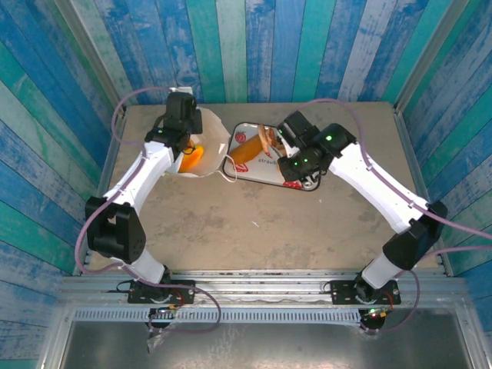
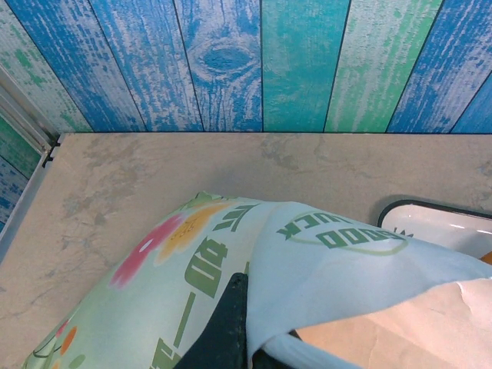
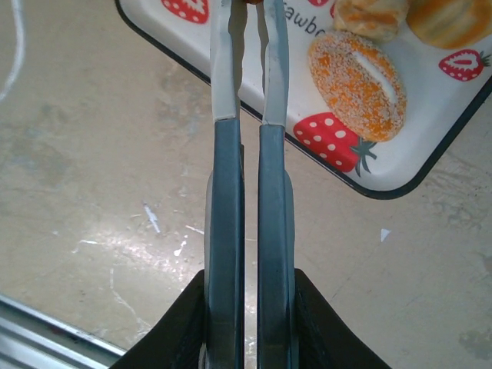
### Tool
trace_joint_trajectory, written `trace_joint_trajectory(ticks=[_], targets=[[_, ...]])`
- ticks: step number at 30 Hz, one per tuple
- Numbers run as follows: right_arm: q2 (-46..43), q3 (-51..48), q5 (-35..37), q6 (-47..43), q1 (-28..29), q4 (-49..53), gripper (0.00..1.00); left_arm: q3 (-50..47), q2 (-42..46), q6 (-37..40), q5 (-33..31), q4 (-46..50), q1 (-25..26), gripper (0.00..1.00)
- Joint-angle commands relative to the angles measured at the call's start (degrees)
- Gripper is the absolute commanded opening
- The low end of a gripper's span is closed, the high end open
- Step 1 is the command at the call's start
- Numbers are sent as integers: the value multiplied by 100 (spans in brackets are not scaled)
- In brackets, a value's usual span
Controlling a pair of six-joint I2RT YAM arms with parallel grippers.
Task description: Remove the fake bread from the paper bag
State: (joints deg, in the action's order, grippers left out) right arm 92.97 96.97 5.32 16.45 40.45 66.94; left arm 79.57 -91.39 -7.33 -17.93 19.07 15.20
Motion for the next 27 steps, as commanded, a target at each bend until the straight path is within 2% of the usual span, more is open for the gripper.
trace_joint_trajectory(ticks=[1,10,18,27], targets=[[266,238,418,-143,-30,135,1,-89,140,13,-11,194,-37,3],[718,419,873,-141,-32,346,1,-141,137,4,16,187,-44,3],[933,367,900,-203,-15,386,1,-150,135,4,26,176,-44,3],[1385,418,734,-321,221,637,9,-120,135,6,46,174,-44,3]])
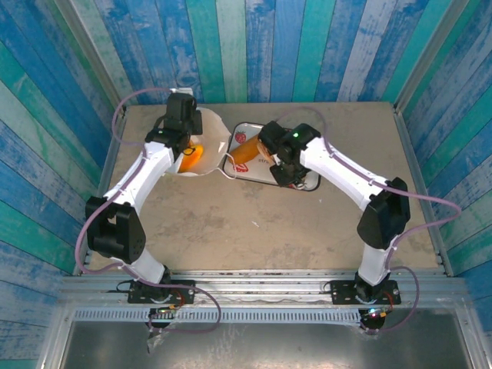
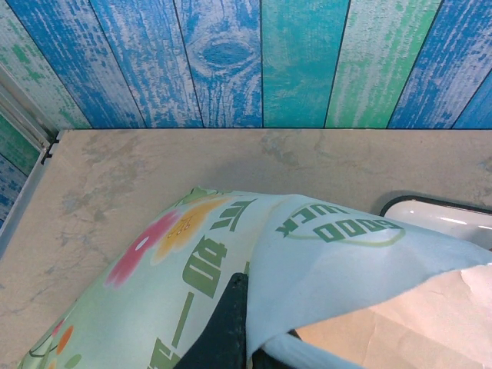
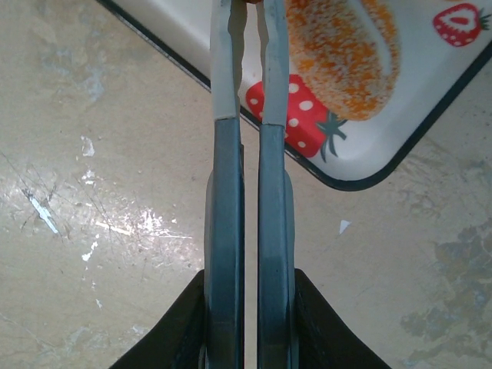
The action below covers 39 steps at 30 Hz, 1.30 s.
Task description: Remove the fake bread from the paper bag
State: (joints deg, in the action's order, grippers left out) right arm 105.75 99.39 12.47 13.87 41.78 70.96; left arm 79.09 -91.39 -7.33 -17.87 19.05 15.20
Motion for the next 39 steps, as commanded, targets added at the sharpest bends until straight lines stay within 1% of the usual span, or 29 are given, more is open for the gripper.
trace_joint_trajectory(ticks=[1,5,12,14,21,26,30,34,39], targets=[[157,192,22,-75,120,280,12,-69,131,6,51,178,-44,3],[335,190,19,-101,220,405,21,-43,123,13,67,178,-39,3],[533,185,-60,-107,229,462,26,-16,107,13,99,178,-44,3],[567,194,-95,-121,230,495,30,-7,98,18,96,178,-44,3],[733,168,122,-61,226,647,33,1,81,-5,139,156,-44,3],[752,194,0,-68,227,612,34,-22,87,6,132,178,-48,2],[634,181,-87,-87,241,608,40,-25,119,8,132,178,-44,2],[463,116,-214,-108,241,603,43,-26,142,10,149,178,-44,2],[282,54,-279,-137,242,603,43,-23,153,4,159,170,-44,2]])
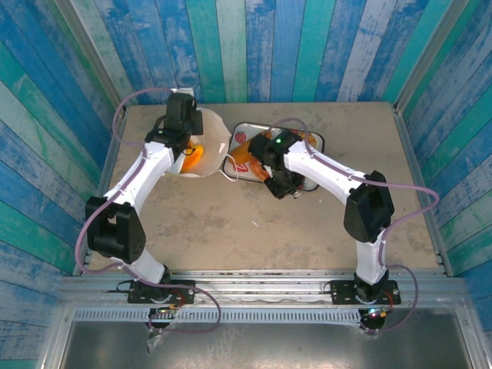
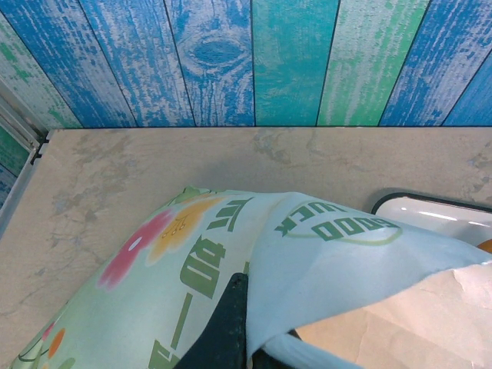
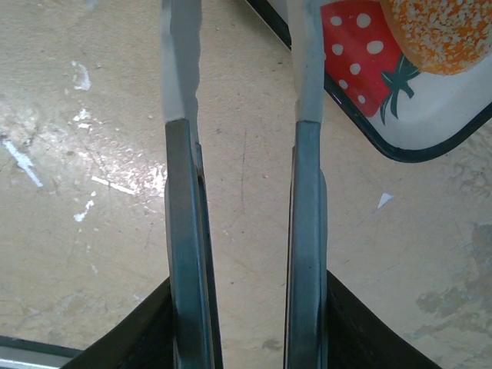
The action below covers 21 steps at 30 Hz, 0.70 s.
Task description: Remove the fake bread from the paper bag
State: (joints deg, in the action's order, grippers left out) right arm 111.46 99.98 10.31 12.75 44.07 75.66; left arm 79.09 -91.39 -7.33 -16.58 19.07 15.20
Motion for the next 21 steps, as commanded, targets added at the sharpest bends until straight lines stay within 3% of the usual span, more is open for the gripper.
trace_joint_trajectory(ticks=[1,13,21], targets=[[-310,-13,-86,-27,8,133,43,-28,148,4,33,167,-42,2],[-886,-6,-398,-45,13,300,42,-51,166,74,13,185,-44,2],[-1448,355,-1070,-51,11,105,40,-137,209,100,88,151,-42,2]])
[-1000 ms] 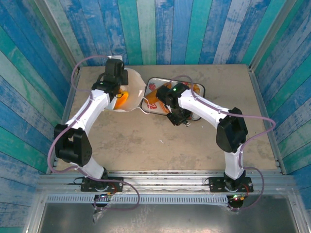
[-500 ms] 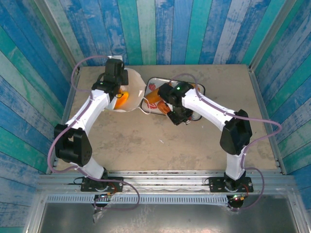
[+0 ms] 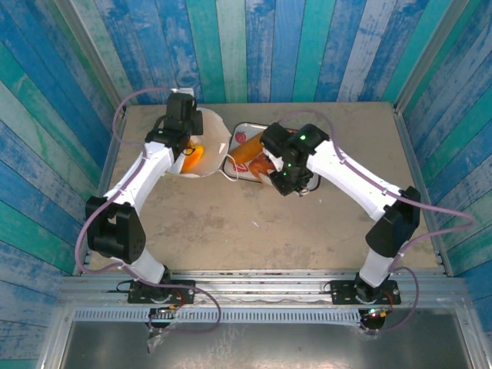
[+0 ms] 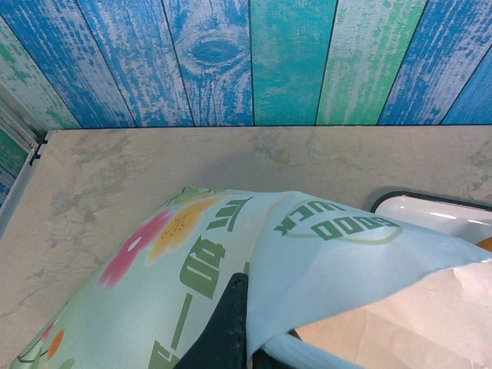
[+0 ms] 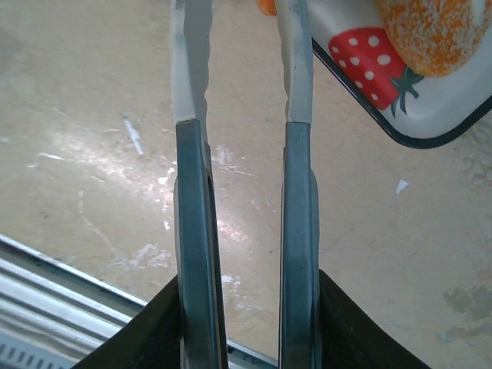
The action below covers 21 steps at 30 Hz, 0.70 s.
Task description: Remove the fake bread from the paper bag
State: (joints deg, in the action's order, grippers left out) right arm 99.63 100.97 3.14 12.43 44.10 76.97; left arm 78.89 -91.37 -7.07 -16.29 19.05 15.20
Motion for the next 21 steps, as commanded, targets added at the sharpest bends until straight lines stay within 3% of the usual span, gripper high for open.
trace_joint_trajectory(ticks=[1,10,21], targets=[[-309,318,-464,-21,5,-76,39,-141,221,82,70,152,-44,2],[-384,1030,-1862,76,17,-778,38,-320,414,57,212,29,-42,2],[298,1162,-2530,531,64,-1679,37,-575,719,-203,646,-79,-27,2]])
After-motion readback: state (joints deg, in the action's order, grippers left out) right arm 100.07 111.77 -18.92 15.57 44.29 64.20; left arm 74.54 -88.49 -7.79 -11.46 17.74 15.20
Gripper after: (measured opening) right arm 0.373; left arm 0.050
